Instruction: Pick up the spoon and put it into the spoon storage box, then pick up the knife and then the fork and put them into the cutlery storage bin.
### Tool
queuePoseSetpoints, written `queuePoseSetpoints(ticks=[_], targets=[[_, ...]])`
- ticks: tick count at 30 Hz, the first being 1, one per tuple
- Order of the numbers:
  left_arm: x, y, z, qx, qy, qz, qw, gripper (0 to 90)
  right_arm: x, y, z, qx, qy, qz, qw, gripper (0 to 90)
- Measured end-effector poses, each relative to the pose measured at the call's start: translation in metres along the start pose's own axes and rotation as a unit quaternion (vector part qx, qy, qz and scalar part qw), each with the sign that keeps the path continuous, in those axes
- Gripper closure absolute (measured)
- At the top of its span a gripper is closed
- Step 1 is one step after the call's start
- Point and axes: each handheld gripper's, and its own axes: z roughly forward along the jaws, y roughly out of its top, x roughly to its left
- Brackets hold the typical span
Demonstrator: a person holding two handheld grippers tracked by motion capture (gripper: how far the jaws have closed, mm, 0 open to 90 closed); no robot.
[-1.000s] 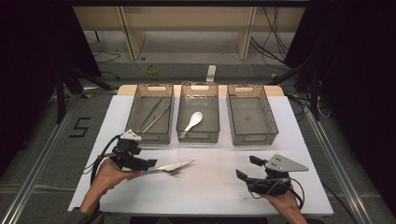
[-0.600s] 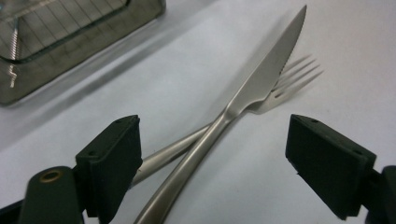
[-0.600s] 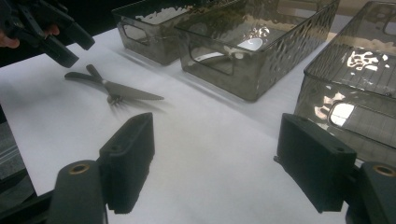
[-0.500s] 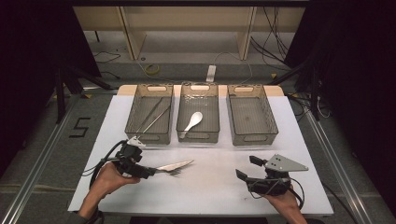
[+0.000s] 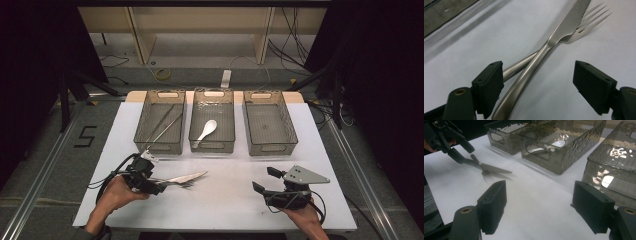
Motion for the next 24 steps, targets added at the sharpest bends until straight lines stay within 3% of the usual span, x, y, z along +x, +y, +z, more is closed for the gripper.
queuePoseSetpoints(ticks=[14, 24], targets=[[0.001, -0.001, 0.010, 0.032, 0.028, 0.019, 0.9989, 29.7, 0.000, 0.000, 0.001, 0.000, 0.000, -0.001, 1.0000, 28.4], [0.002, 0.000, 0.014, 0.045, 0.034, 0.034, 0.9978, 38.7, 0.001, 0.001, 0.002, 0.003, -0.001, -0.005, 1.0000, 28.4]])
